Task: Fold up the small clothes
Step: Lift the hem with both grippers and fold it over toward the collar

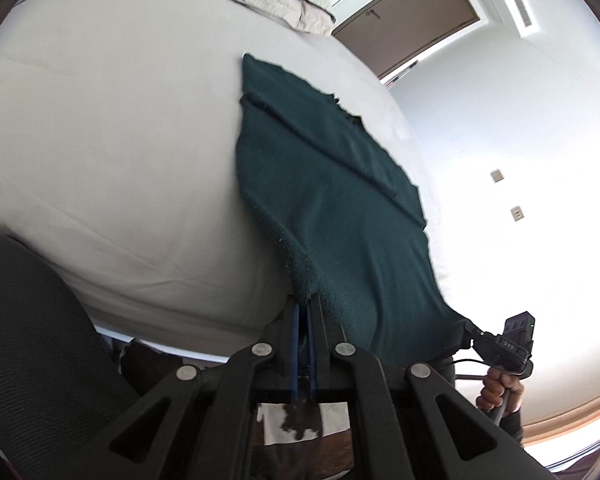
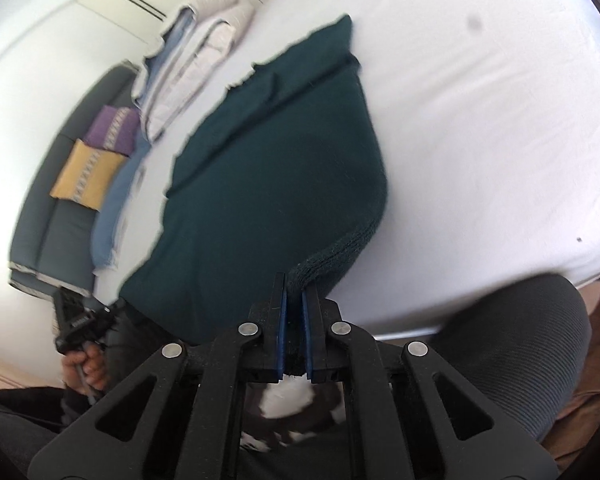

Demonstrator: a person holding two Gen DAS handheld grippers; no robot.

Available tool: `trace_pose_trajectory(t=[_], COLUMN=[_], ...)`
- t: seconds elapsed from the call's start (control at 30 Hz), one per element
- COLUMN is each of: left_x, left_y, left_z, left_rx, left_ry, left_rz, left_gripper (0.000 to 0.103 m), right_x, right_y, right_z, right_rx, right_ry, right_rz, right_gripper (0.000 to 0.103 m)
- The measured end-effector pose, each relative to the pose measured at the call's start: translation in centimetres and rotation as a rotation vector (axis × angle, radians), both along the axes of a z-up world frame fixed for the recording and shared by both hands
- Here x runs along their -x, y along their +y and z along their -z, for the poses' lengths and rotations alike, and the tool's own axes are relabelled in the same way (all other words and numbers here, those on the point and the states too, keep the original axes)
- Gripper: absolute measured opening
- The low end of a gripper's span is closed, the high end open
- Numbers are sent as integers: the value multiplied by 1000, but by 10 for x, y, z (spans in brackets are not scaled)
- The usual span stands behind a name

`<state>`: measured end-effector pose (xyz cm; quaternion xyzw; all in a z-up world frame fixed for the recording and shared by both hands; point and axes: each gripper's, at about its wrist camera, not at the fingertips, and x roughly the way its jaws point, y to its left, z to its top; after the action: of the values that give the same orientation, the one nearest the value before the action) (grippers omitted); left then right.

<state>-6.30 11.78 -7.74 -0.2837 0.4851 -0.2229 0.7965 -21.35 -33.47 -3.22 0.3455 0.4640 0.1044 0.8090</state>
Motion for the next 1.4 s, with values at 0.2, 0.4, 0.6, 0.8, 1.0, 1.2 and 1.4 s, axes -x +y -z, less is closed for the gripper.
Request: trace_pose_trajectory(t=[0.2, 0.4, 0.6, 0.8, 1.0, 1.2, 1.4], left_x=[-8, -45, -95, -158, -229, -299, -360], left_y=[9, 5, -9, -11, -11, -15, -23], left_z=[-19, -40, -58, -54, -40, -16, 18], left_rx=[147, 221, 278, 357, 393, 390, 372], left_ry=[-42, -81, -108, -76, -36, 14, 82], left_rz=[-13, -23, -14, -66, -119, -160, -221], left_gripper=[4, 4, 4, 4, 4, 4, 4], right_x=[-20, -56, -103, -172, -252, -336, -416], right_y=[3, 2, -5, -26, -44, -59, -70], right_z=[-23, -43, -60, -63, -51, -24, 20], right_rx=[-135, -167, -193, -219, -215, -201, -155], right_ry=[-102, -164, -209, -222, -215, -183, -103], right_rz=[28, 60, 87, 152, 204, 276, 345], right_gripper=[5, 5, 5, 5, 5, 5, 5])
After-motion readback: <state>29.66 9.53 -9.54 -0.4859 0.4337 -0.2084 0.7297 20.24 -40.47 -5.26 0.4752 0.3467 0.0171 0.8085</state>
